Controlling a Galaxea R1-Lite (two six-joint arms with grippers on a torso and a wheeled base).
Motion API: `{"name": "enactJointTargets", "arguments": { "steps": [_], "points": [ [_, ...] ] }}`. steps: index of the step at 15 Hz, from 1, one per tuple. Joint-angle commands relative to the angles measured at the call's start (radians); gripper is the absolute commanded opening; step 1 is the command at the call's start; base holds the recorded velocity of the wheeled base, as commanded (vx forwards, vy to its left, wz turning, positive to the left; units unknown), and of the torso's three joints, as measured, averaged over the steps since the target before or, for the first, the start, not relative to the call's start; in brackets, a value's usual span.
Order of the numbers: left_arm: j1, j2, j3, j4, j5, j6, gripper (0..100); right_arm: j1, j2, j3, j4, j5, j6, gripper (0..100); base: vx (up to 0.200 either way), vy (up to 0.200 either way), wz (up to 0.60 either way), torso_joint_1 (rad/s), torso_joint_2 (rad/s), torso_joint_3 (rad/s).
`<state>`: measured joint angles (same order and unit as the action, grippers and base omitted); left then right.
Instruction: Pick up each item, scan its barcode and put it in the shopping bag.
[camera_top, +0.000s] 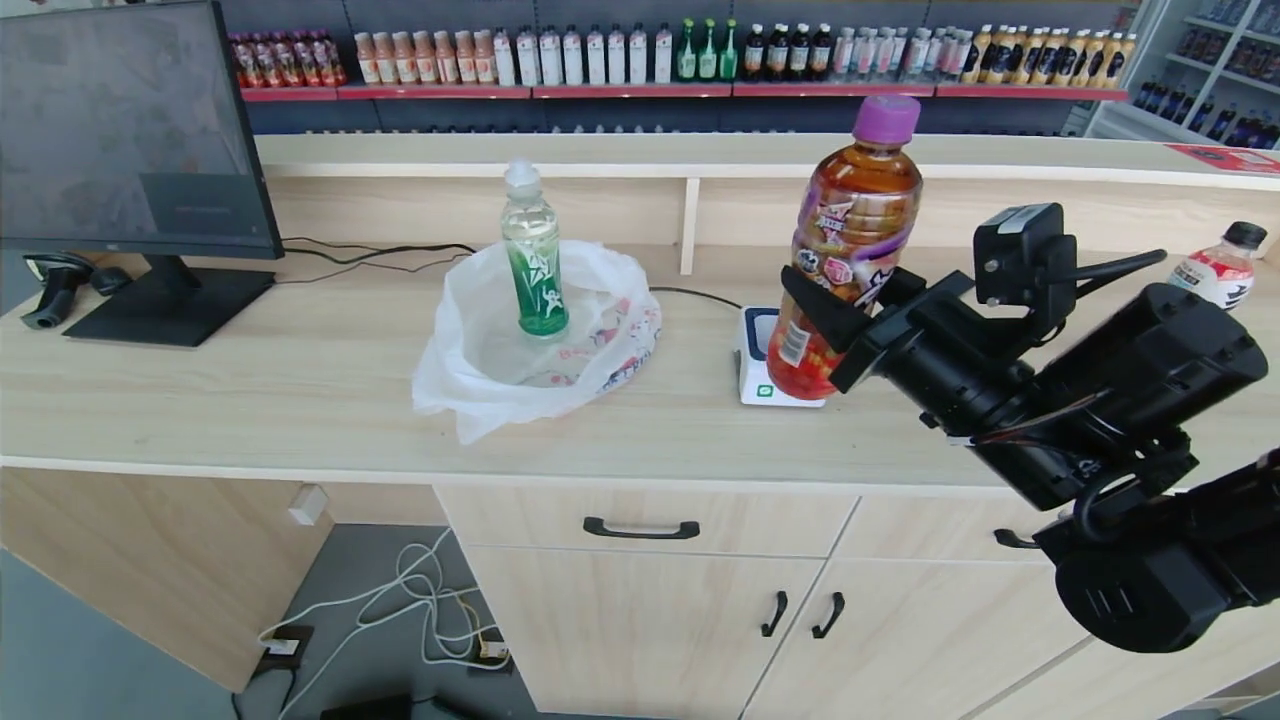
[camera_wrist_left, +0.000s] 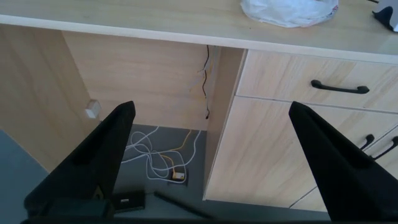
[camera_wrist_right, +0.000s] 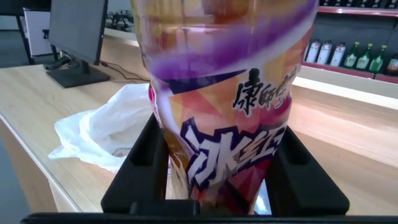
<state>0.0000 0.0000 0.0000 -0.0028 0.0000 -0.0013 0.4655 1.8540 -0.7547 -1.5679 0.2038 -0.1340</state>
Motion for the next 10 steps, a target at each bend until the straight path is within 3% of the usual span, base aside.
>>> {"name": "enactJointTargets", "arguments": {
  "steps": [1, 3, 7, 10],
  "points": [
    [0.000, 0.002, 0.000, 0.000, 0.002, 0.000, 100, 0.001, -0.004, 0.006, -0.003, 0.000, -0.001, 0, 0.000, 0.200, 0.00, 0.002, 0.00, -0.002],
    [0.000, 0.000, 0.000, 0.000, 0.000, 0.001, 100, 0.001, -0.004, 0.009, -0.003, 0.000, -0.001, 0, 0.000, 0.200, 0.00, 0.005, 0.00, 0.007],
    [0.000, 0.000, 0.000, 0.001, 0.000, 0.003, 100, -0.001, -0.010, 0.009, -0.003, 0.002, -0.009, 0, 0.000, 0.000, 0.00, 0.000, 0.00, 0.000],
    [0.000, 0.000, 0.000, 0.001, 0.000, 0.003, 100, -0.001, -0.012, 0.018, -0.003, 0.002, -0.044, 0, 0.200, 0.000, 0.00, -0.007, 0.00, 0.002]
  ]
}}
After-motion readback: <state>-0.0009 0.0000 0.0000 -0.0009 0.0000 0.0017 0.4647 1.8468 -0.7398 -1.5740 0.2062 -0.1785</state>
